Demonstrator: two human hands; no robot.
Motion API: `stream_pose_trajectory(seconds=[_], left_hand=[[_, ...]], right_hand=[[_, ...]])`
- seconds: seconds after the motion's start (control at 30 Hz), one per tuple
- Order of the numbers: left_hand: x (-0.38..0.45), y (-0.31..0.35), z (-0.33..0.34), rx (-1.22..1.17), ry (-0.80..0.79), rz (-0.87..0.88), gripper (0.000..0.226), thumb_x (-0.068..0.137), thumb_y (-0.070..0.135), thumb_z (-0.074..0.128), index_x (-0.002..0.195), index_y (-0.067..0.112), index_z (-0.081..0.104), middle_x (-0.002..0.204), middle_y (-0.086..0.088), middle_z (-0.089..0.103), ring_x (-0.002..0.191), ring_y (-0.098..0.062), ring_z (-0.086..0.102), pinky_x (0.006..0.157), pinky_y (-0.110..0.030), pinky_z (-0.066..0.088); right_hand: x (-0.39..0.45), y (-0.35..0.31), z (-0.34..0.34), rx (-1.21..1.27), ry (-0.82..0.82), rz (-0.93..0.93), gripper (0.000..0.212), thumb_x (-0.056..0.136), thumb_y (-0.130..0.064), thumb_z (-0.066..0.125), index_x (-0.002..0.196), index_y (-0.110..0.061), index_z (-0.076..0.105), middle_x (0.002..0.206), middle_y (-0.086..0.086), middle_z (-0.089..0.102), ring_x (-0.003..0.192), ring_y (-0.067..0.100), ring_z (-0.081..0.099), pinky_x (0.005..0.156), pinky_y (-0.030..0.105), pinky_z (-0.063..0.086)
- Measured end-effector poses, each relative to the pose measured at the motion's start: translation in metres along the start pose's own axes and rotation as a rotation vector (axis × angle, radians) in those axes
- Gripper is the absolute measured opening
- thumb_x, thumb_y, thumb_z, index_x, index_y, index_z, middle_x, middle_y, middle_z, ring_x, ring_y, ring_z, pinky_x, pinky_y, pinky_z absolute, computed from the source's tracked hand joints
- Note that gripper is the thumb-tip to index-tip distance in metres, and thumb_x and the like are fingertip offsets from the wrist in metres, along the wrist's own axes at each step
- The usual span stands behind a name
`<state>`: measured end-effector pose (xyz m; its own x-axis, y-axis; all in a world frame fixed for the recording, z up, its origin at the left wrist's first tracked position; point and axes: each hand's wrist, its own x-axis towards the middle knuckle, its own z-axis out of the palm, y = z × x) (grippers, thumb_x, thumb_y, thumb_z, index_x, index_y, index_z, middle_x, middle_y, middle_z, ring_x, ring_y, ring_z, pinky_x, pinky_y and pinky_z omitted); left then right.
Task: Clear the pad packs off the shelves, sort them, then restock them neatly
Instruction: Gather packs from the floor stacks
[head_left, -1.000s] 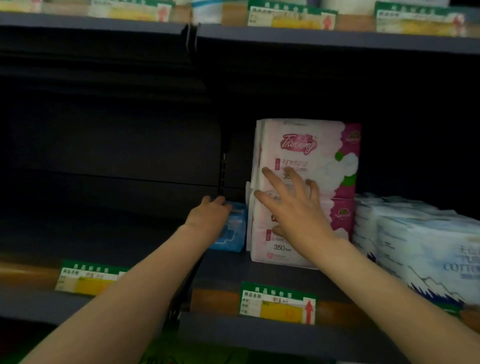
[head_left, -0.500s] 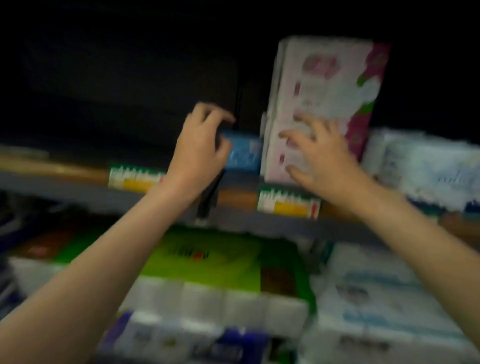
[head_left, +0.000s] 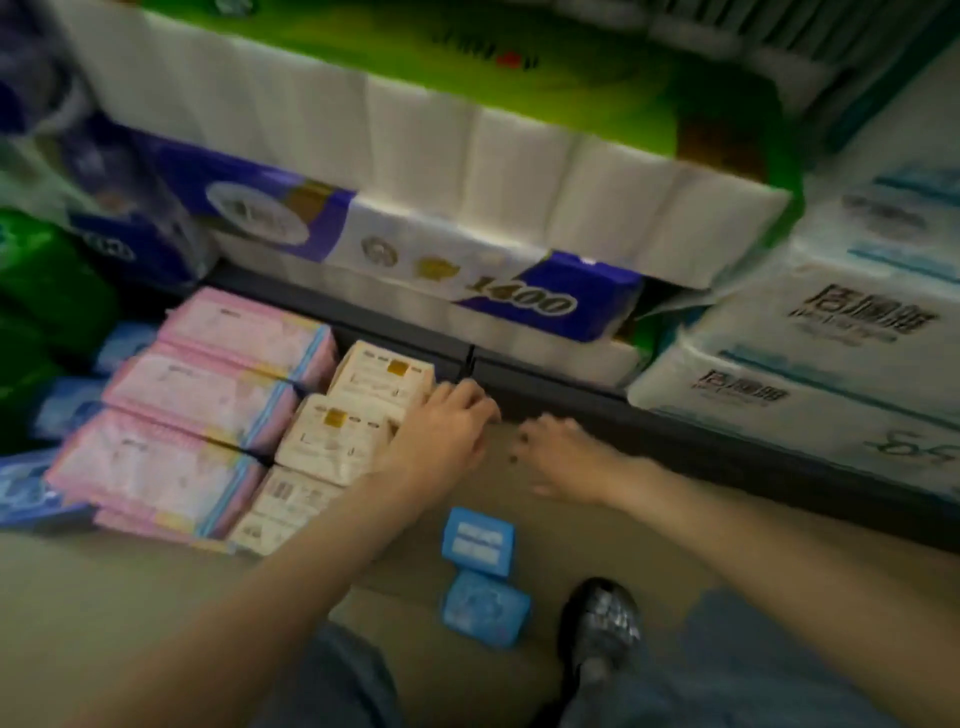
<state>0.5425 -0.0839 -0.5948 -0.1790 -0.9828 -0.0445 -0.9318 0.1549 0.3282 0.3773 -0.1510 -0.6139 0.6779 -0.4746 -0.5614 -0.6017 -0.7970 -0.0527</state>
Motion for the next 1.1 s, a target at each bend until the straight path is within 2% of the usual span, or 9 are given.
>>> stream_pose_trajectory(seconds=[0.13,0.2,0.3,0.43,0.57,0.7,0.8,0.9,1.1], left_hand=[[-0.030,-0.008,0.059,0.106,-0.240,-0.215,0.034,0.096,0.020,0.041,0.129,0.021,0.047,0.135,-0.003,0.039,0.126,-0.024,0.035,0.102,-0.038,0.029],[-0.043,-0.011,0.079,0.123,-0.336,-0.232,0.035,0.096,0.019,0.041,0.130,0.020,0.046,0.135,-0.003,0.039,0.126,-0.025,0.035,0.100,-0.037,0.031],[-0.051,-0.007,0.101,0.131,-0.426,-0.181,0.039,0.093,0.022,0.045,0.132,0.021,0.043,0.134,-0.003,0.039,0.127,-0.023,0.037,0.099,-0.035,0.030],[-0.050,0.006,0.120,0.151,-0.532,-0.038,0.049,0.090,0.023,0.050,0.138,0.021,0.037,0.137,-0.005,0.037,0.127,-0.024,0.036,0.099,-0.036,0.030],[-0.058,0.015,0.145,0.199,-0.701,0.116,0.078,0.085,0.030,0.064,0.146,0.019,0.016,0.151,-0.007,0.016,0.137,-0.027,0.021,0.108,-0.039,0.028],[-0.045,0.025,0.167,0.292,-0.691,0.159,0.072,0.090,0.024,0.057,0.146,0.016,0.013,0.155,-0.008,0.006,0.140,-0.033,0.011,0.107,-0.038,0.028],[-0.033,0.029,0.185,0.348,-0.688,0.195,0.047,0.099,0.020,0.037,0.143,0.014,0.022,0.152,-0.009,0.019,0.139,-0.035,0.012,0.102,-0.038,0.029],[-0.029,0.026,0.188,0.410,-0.702,0.235,0.042,0.101,0.015,0.029,0.142,0.009,0.025,0.149,-0.009,0.028,0.141,-0.035,0.009,0.102,-0.037,0.029],[-0.003,0.018,0.113,0.314,-0.651,0.213,0.062,0.083,0.029,0.064,0.135,0.013,0.033,0.135,-0.005,0.043,0.125,-0.028,0.031,0.096,-0.033,0.033]], right_hand=[[0.045,-0.032,0.089,0.298,-0.215,0.016,0.050,0.087,-0.038,0.062,0.128,-0.014,0.049,0.137,0.014,0.039,0.129,0.032,0.036,0.101,0.034,0.030],[0.058,-0.046,0.119,0.355,-0.214,0.049,0.059,0.083,-0.038,0.067,0.131,-0.014,0.044,0.136,0.014,0.037,0.127,0.032,0.037,0.098,0.033,0.031],[0.068,-0.055,0.136,0.404,-0.173,0.084,0.082,0.078,-0.040,0.072,0.141,-0.013,0.028,0.140,0.015,0.032,0.128,0.033,0.034,0.102,0.038,0.029],[0.070,-0.031,0.137,0.435,-0.059,0.206,0.065,0.078,-0.030,0.072,0.130,-0.013,0.037,0.133,0.014,0.034,0.120,0.037,0.041,0.095,0.042,0.039],[0.054,-0.003,0.139,0.410,0.002,0.298,0.066,0.077,-0.023,0.072,0.130,-0.011,0.035,0.133,0.014,0.036,0.119,0.037,0.040,0.093,0.039,0.040],[0.034,0.020,0.117,0.605,0.148,0.431,0.054,0.075,-0.032,0.073,0.117,-0.014,0.043,0.121,0.014,0.050,0.112,0.033,0.048,0.088,0.036,0.041],[0.014,0.043,0.085,0.734,0.239,0.446,0.041,0.077,-0.029,0.071,0.111,-0.015,0.051,0.113,0.009,0.059,0.103,0.028,0.054,0.085,0.030,0.039],[-0.010,0.056,0.048,0.808,0.263,0.424,0.030,0.082,-0.026,0.068,0.109,-0.018,0.057,0.101,0.001,0.058,0.092,0.017,0.053,0.077,0.023,0.037],[-0.045,0.062,-0.045,0.713,0.301,0.332,0.033,0.082,-0.032,0.070,0.110,-0.019,0.060,0.105,0.000,0.058,0.092,0.014,0.055,0.071,0.024,0.042]])
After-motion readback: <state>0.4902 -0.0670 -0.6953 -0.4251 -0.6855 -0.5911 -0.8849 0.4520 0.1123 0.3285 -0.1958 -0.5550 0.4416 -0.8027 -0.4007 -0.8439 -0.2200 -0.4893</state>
